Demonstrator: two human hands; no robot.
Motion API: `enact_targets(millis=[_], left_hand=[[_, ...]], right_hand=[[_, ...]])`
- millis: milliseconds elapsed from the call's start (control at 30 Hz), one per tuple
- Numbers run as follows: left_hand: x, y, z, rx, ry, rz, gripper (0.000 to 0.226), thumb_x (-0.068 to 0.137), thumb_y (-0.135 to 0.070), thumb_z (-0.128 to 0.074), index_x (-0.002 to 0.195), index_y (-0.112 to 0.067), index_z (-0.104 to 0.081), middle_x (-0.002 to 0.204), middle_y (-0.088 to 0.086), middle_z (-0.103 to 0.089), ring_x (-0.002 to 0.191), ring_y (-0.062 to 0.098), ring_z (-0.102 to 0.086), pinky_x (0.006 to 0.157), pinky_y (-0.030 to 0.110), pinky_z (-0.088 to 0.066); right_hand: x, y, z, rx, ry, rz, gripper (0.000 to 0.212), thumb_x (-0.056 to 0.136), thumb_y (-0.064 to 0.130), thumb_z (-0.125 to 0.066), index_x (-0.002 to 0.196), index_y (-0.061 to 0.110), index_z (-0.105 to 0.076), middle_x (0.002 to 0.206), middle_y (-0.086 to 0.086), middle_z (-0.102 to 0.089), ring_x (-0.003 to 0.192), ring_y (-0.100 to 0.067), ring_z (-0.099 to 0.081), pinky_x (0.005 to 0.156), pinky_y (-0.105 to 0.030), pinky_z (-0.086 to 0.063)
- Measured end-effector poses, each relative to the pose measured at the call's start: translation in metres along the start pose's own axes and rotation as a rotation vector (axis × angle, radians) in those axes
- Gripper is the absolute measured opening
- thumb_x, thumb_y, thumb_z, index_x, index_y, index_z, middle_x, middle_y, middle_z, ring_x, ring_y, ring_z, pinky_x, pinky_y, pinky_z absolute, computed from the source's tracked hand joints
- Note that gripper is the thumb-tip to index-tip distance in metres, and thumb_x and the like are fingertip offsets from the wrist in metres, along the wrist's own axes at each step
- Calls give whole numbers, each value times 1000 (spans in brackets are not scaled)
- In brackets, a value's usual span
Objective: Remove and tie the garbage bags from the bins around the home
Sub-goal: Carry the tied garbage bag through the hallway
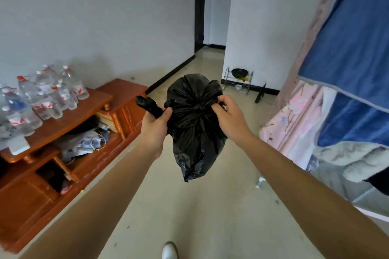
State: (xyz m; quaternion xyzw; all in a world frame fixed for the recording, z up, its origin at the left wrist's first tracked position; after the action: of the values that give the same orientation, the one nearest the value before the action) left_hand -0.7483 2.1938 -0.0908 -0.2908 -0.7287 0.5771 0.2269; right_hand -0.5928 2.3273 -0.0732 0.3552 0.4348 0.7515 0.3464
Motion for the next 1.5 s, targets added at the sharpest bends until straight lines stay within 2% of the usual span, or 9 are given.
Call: enact_targets(millis=[233,400,633,833,933,1033,1233,1367,1500], left_hand=[[235,7,-8,-40,24,22,19,102,-16,-56,83,-11,-54,93,7,-66,96,24,-66,90,43,-54],[386,3,-46,-3,51,51,18,101,-17,-58,86,-9,-56,95,9,-67,99,27,-68,96,47,-53],[598,55,-128,40,92,93,19,101,-19,-59,84,-12,-57,97,7,-68,108,31,-66,103,53,-50],[790,70,-214,113,115,81,23,102,-22,-56,83,-11,-57,96,9,-67,105,33,-66,98,51,-51],[879,64,-240,122,103,77,24,103,-22,-56,81,-11,-55,90,5,-65,96,27,-66,88,43,-51],[960,63,-254,96,67,68,19,102,-20,-57,85,-12,-59,94,5,-68,101,26,-68,91,41,-53],[1137,99,-269,42,26,85,15,102,-18,-57,97,-4,-58,106,9,-70,101,20,-70,90,40,-55],[1267,110,-273,50,41,79,14,102,-18,-56,100,-4,-59,99,4,-71,92,14,-72,80,33,-55],[1395,95,-285,79,55,54,14,102,-17,-56,93,-7,-56,92,4,-70,93,21,-70,78,35,-54]], right_hand=[[224,-33,-74,8,5,-17,15,98,26,-52,110,22,-60,108,3,-63,103,-16,-59,92,-37,-47],[366,-58,-85,17,-38,-51,15,99,28,-52,109,24,-61,110,3,-63,103,-15,-59,92,-36,-48],[568,-150,-88,57,-98,-71,14,99,24,-52,109,21,-61,108,2,-63,102,-15,-60,87,-32,-47],[768,-205,-73,32,-58,-88,11,98,23,-49,102,19,-58,97,0,-62,93,-17,-59,82,-35,-45],[863,-212,-72,-78,-33,-64,10,97,21,-47,99,15,-55,91,-2,-61,85,-17,-57,73,-31,-43],[947,-218,-85,-206,9,14,5,96,20,-47,94,17,-51,80,2,-54,73,-12,-51,62,-29,-38],[1120,-264,-130,-309,69,84,10,96,22,-48,97,13,-52,83,-7,-59,71,-18,-53,62,-31,-41],[1239,-291,-170,-301,89,68,9,96,20,-48,97,13,-52,87,-13,-62,77,-26,-58,67,-34,-46],[1362,-298,-196,-272,96,42,6,98,19,-48,97,15,-52,92,-17,-64,82,-30,-60,72,-39,-49]])
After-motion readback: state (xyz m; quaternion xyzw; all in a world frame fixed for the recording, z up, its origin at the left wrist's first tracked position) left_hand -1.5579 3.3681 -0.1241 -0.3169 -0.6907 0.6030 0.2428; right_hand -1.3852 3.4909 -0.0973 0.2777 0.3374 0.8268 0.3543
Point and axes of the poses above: each hand's wrist, its own x-axis towards the middle knuckle, its own z-axis out of the back of the hand, y = z × x, the point moved 3 cm from there along x, towards the middle knuckle
